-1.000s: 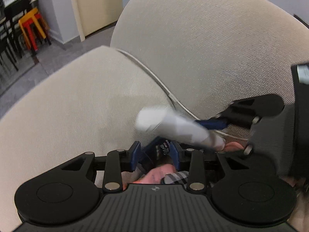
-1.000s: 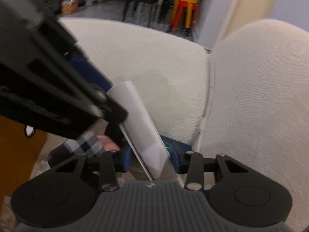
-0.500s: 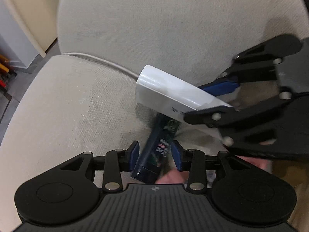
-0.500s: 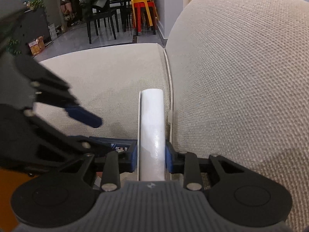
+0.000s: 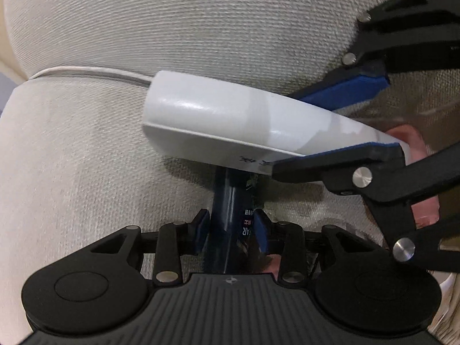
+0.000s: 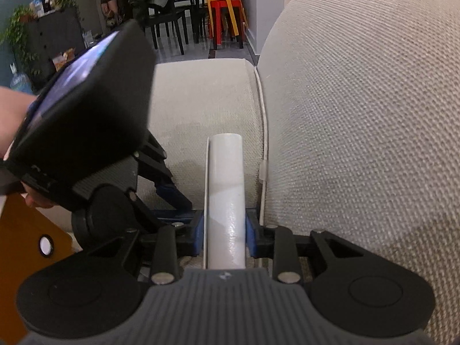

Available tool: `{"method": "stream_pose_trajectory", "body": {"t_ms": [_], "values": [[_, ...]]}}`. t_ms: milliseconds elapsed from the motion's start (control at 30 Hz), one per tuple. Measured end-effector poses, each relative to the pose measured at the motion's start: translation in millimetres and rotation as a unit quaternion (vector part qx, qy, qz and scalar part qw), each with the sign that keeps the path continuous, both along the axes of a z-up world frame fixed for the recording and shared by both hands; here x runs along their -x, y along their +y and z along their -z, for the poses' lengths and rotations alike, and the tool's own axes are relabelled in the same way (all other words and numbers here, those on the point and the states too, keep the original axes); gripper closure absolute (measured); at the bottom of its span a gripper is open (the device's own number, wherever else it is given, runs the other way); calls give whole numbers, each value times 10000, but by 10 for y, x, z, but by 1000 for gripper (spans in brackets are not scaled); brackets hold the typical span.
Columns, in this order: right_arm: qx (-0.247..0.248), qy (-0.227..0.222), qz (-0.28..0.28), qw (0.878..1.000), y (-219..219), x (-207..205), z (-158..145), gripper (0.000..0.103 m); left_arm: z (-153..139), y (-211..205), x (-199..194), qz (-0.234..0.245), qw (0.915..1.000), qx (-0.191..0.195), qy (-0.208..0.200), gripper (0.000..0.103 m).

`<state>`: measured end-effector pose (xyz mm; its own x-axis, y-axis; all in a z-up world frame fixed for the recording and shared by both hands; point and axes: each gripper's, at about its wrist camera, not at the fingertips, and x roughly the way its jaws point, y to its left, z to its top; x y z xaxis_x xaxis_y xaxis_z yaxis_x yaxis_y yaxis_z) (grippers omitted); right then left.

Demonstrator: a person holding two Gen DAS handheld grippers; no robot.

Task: Organize rigid objects
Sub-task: 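Grasp the white paper tube with the right tool while the left tool grasps the dark blue spray can, then lower the white tube into the box with the right tool while the left tool lowers the blue can in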

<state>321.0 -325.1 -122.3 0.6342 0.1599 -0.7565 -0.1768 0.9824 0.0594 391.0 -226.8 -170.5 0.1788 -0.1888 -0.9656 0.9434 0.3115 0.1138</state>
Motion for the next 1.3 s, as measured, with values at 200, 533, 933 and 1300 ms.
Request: {"method": "stream_pose_trajectory", "body": {"t_ms": [200,533,933,1300], "values": [[-73,-8,-80,9999,-17,-10,-15,75,80,-68,47,-69,9998,-75,-150,66],[-382,-366,195,9984,-83,46,-223,75,-511,285,-43,-1571,9857,522,-306,67],[-1193,-202,-49,9926,204,260,-621,75,-1415,827,535,-2459,9573,1054,-1099,68],[-1968,-48,-944,9759,992,864,-1239,74,-1928,1770,1197,-3649,8958,1761,-1827,74]]}}
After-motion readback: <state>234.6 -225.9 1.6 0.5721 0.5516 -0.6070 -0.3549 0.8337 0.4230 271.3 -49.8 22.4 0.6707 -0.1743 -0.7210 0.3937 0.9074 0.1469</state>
